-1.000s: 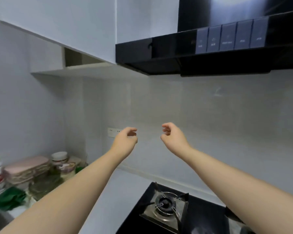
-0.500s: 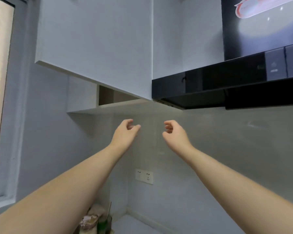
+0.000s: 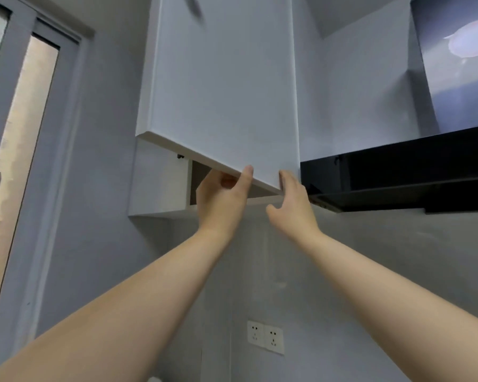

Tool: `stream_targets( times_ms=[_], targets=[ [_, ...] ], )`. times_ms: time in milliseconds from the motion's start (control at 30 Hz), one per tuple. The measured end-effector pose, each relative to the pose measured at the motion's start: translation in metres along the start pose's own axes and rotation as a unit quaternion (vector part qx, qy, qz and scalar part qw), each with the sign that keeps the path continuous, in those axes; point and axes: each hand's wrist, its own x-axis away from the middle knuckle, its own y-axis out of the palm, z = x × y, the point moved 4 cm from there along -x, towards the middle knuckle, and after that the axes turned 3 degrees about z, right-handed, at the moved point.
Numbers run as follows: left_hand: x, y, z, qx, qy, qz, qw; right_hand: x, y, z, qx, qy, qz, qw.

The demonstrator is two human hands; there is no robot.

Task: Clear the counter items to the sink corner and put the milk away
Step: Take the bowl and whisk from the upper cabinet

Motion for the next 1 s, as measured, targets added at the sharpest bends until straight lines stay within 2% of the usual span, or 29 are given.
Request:
stream_targets(
  times_ms=[133,233,333,467,567,767,1000],
  targets=[
    [-0.004,-0.003,-0.005,0.011,0.034,-0.018,0.999,-0.014,0.01,-0.007,0.019,0.017,0.044,0.999],
    [-0.01,-0.007,-0.012,0.027,0.041,-0.023,0.999,-0.026,0.015,-0.02,0.058,-0.028,0.076,0.995],
    [-0.017,-0.011,-0.017,0.045,0.056,-0.028,0.997,-0.034,0.018,-0.032,0.091,-0.061,0.087,0.99],
    [-0.025,-0.022,-0.03,0.055,0.057,-0.046,0.996,-0.035,0.029,-0.038,0.158,-0.056,0.074,0.983],
    [-0.035,-0.033,-0.045,0.09,0.015,-0.059,0.994,-0.038,0.046,-0.047,0.201,-0.05,0.069,0.976],
    [-0.05,-0.045,-0.084,0.173,-0.146,-0.088,0.97,-0.04,0.08,-0.049,0.323,-0.017,0.103,0.941],
    [-0.074,-0.045,-0.136,0.228,-0.217,-0.096,0.944,-0.05,0.112,-0.049,0.464,-0.024,0.102,0.88]
  ],
)
